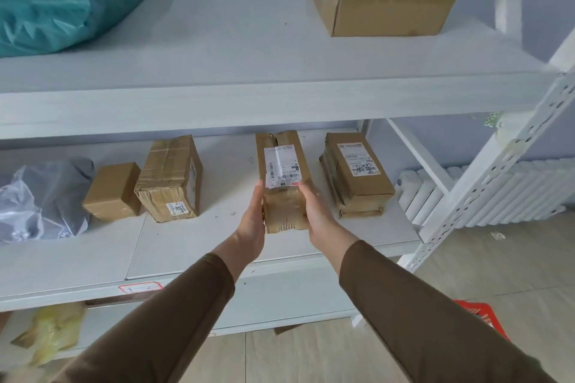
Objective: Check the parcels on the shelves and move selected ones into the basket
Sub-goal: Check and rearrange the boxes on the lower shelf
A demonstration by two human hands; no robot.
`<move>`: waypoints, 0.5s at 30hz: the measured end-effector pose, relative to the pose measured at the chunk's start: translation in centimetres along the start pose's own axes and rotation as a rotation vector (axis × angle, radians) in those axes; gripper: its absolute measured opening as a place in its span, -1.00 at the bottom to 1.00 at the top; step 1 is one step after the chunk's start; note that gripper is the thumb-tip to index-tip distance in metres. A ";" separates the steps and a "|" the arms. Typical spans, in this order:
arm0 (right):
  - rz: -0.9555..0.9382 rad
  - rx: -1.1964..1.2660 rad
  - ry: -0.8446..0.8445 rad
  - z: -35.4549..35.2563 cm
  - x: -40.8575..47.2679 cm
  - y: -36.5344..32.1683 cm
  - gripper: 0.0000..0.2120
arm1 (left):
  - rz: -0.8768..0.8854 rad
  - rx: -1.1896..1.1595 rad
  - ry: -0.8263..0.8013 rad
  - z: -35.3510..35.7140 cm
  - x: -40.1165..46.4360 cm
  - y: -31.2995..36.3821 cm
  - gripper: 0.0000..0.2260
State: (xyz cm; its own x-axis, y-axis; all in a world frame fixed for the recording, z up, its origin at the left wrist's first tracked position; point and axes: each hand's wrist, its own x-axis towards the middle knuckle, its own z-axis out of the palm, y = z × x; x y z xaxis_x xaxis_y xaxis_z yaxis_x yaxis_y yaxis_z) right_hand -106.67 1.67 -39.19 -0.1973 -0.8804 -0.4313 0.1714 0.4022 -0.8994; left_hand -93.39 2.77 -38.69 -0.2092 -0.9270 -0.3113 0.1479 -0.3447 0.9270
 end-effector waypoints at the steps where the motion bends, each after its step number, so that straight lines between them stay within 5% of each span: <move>1: -0.006 -0.018 0.008 0.1 0.7 -0.4 -0.34 | -0.003 0.025 -0.016 -0.1 0.6 0.4 -0.56; 10: -0.022 -0.074 0.046 1.1 1.9 -2.0 -0.62 | -0.021 0.044 0.005 -1.1 3.6 0.5 -0.58; 15: -0.204 -0.237 0.189 1.3 0.9 -2.9 -0.34 | -0.028 0.011 0.012 -2.1 2.3 1.6 -0.30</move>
State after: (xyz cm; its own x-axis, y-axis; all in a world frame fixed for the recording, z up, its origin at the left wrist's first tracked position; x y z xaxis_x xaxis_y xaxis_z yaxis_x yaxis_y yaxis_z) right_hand -106.11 -0.63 -36.87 -0.3835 -0.8951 -0.2273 -0.1137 0.2900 -0.9503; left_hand -91.65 -0.28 -38.35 -0.2011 -0.9188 -0.3398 0.1312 -0.3690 0.9201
